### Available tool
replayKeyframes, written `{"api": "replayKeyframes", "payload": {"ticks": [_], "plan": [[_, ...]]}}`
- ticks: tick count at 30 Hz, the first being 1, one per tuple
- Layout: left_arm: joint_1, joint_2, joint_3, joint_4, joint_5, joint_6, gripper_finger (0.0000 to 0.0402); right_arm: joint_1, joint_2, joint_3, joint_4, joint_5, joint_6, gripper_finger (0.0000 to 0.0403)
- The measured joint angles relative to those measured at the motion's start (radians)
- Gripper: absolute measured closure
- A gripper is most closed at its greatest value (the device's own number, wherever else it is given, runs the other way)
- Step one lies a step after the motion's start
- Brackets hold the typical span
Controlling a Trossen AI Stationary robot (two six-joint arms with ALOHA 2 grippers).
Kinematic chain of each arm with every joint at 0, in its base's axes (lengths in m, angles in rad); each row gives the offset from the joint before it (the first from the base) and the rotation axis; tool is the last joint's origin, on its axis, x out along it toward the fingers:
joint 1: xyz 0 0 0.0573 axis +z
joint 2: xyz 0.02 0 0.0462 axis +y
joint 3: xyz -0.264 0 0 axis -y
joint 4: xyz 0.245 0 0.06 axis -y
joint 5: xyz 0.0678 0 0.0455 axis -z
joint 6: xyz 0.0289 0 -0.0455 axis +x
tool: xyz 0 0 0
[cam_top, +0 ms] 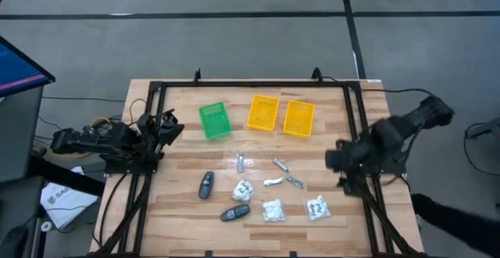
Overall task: Pick & Place Travel size toiletries
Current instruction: Put the white cotton pack into the right yellow bin
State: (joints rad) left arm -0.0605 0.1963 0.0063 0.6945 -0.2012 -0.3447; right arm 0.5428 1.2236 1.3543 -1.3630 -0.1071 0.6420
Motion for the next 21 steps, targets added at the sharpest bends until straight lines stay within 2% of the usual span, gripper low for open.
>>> {"api": "replayKeyframes", "payload": {"ticks": [4,9,14,21], "plan": [[0.000,0.000,0.000,0.000,0.000,0.000,0.0394,0.125,0.076,-0.023,0.075,0.001,0.087,0.0151],[0.000,0.000,0.000,-0.008,0.000,0.000,0.0394,0.218,0.173,-0.060,0.169,0.052,0.119,0.0115],[0.000,0.000,0.000,-0.020,0.000,0.000,0.0394,0.235,0.274,-0.106,0.224,0.091,0.102,0.0086],[0.000,0.000,0.000,-0.022,0.000,0.000,0.0394,0.234,0.371,-0.237,0.433,0.100,0.039,0.0082]]}}
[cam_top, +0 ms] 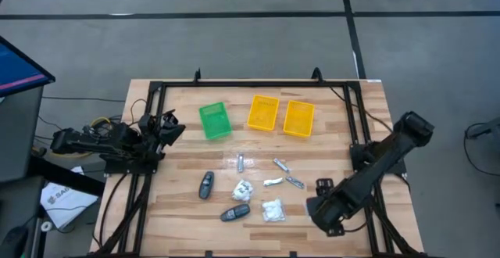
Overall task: Pick & Place Travel size toiletries
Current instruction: Put the white cotton pack into the right yellow bin
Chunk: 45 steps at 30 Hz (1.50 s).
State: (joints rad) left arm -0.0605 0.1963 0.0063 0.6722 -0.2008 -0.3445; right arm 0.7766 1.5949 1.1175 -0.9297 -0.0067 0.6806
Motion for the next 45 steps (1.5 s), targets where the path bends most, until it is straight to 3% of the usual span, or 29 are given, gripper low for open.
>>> {"api": "replayKeyframes", "payload": {"ticks": [13,16,24,34,45], "plan": [[0.000,0.000,0.000,0.000,0.000,-0.003,0.0394,-0.019,0.064,-0.149,0.195,0.027,-0.025,0.0088],[0.000,0.000,0.000,0.000,0.000,-0.003,0.0394,-0.026,0.062,-0.152,0.195,0.034,-0.029,0.0119],[0.000,0.000,0.000,0.000,0.000,-0.003,0.0394,-0.025,0.061,-0.203,0.292,0.036,-0.026,0.0257],[0.000,0.000,0.000,0.001,0.000,-0.011,0.0394,-0.045,0.053,-0.198,0.258,0.006,-0.033,0.0388],[0.000,0.000,0.000,0.001,0.000,-0.011,0.0394,-0.085,0.007,-0.005,0.076,0.004,-0.142,0.0394]]}}
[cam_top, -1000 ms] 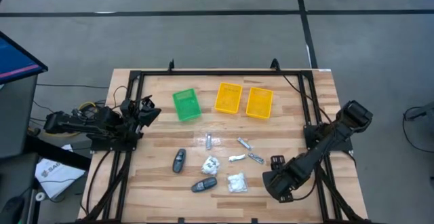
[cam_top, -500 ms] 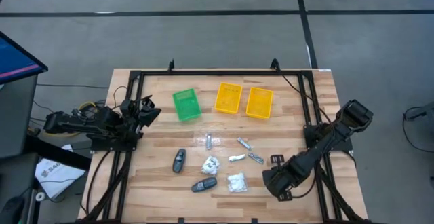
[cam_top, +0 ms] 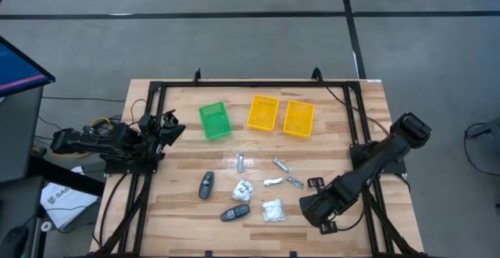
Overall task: Pick & Place Travel size toiletries
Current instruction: Put the white cotton pack into the right yellow bin
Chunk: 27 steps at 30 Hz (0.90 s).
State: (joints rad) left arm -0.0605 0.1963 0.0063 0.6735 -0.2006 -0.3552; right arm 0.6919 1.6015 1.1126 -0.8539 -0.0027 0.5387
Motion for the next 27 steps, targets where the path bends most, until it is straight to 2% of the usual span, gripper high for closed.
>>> {"api": "replayKeyframes", "payload": {"ticks": [4,7,15,21,27], "plan": [[0.000,0.000,0.000,0.000,0.000,0.003,0.0394,-0.073,-0.090,0.041,-0.070,0.013,-0.065,0.0397],[0.000,0.000,0.000,0.000,0.000,0.009,0.0394,-0.159,-0.184,0.050,-0.087,0.060,-0.106,0.0397],[0.000,0.000,0.000,-0.001,0.000,0.011,0.0394,-0.522,-0.360,0.051,-0.081,0.213,-0.230,0.0399],[0.000,0.000,0.000,0.000,0.000,0.020,0.0394,-0.820,-0.362,0.051,-0.077,0.215,-0.356,0.0400],[0.000,0.002,0.000,-0.002,0.001,0.028,0.0394,-1.005,-0.279,0.045,-0.072,0.214,-0.436,0.0401]]}}
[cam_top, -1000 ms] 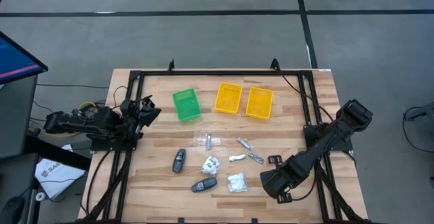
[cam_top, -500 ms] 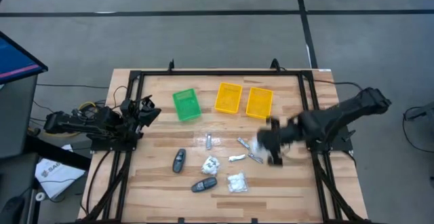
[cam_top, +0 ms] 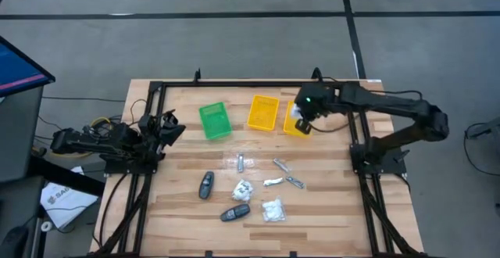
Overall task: Pick & Place Travel size toiletries
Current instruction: Put the white cotton pack into the right yellow bin
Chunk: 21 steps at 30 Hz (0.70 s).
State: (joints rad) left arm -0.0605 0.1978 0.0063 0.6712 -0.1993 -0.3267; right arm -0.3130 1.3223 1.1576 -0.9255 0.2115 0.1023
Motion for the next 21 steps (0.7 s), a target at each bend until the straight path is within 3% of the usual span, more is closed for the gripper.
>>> {"api": "replayKeyframes", "payload": {"ticks": [8,21], "plan": [[0.000,0.009,0.000,0.001,-0.001,0.001,0.0394,-0.094,0.143,-0.002,0.009,-0.007,-0.110,0.0396],[0.000,0.009,0.000,0.002,-0.001,0.001,0.0394,-0.111,0.309,-0.002,0.015,-0.011,-0.140,0.0366]]}}
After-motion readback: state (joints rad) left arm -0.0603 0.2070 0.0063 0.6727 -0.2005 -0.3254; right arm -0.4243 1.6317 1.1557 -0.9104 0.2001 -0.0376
